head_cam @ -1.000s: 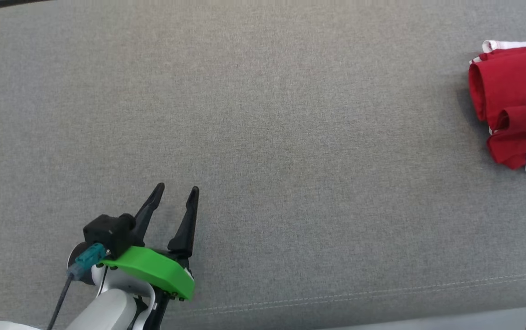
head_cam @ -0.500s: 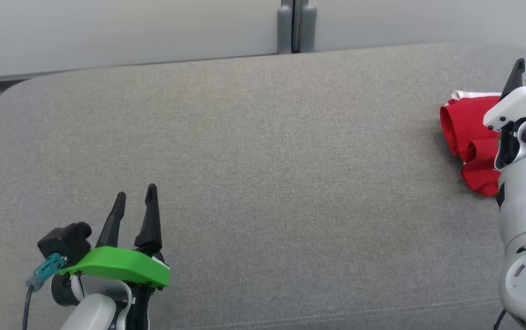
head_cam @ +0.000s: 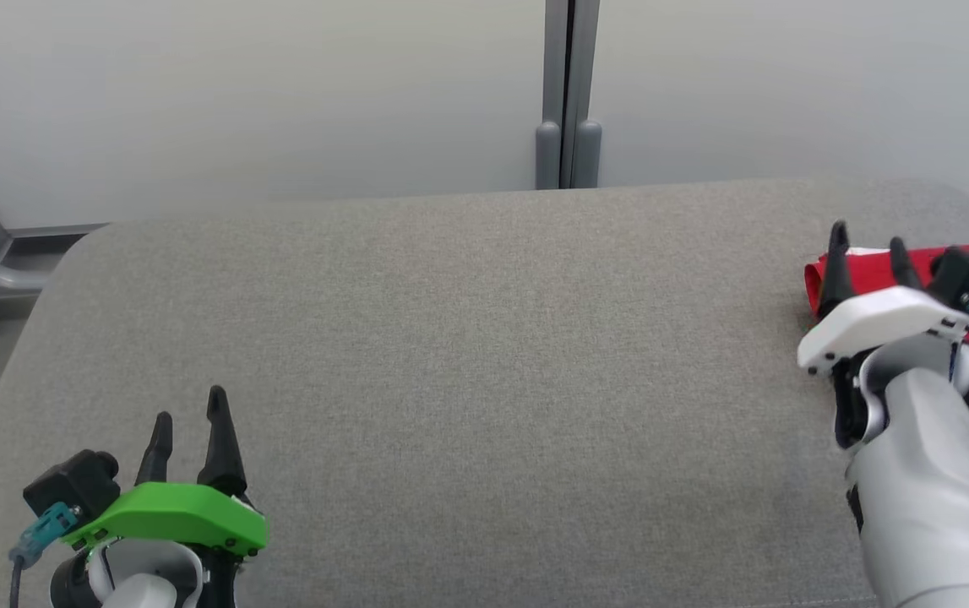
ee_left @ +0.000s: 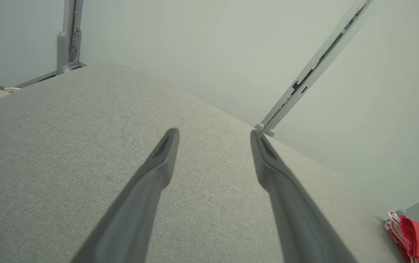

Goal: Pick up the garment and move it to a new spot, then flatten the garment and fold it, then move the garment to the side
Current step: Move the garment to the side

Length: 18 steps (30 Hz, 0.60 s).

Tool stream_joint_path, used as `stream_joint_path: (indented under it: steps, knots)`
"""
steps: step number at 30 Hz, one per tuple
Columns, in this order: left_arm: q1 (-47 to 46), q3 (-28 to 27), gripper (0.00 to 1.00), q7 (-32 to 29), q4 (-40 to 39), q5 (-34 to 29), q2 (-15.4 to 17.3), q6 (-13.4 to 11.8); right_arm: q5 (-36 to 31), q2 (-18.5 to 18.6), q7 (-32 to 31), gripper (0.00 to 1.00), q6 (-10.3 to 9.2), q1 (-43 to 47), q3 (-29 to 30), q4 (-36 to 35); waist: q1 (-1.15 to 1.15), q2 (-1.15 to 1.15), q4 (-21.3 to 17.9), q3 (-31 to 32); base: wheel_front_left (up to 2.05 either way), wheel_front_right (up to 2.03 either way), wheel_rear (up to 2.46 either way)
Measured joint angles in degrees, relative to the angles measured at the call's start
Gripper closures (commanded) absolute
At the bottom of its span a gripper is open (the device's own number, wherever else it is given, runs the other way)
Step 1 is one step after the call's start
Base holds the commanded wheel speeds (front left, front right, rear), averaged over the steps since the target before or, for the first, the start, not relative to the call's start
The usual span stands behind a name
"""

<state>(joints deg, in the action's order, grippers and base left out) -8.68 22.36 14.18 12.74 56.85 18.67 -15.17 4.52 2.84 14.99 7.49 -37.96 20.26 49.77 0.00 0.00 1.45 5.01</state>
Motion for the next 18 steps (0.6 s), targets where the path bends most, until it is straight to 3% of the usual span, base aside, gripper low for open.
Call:
stream_joint_path:
  steps: [7, 12, 18]
  knots:
    - [1.96, 2.5, 0.0, 0.0, -0.05, -3.91, 2.74, -0.49, 6.7, 0.01, 0.01, 0.0, 0.0, 11.11, -14.69, -7.35, 0.0, 0.0, 1.08, 2.27, 0.0, 0.0, 0.0]
    - [4.28, 5.71, 0.0, 0.0, -1.47, -8.18, 4.57, -2.0, 10.09, -0.07, -0.62, 0.0, 0.0, 18.48, -20.14, -13.16, 0.0, 0.0, 2.16, 3.02, 0.0, 0.0, 0.0]
    - [6.93, 6.97, 0.0, -0.05, -3.05, -9.58, 5.44, -2.8, 10.96, -0.03, -2.4, 0.0, 0.0, 24.8, -22.19, -19.2, 0.0, 0.0, 3.2, 3.13, 0.0, 0.0, 0.0]
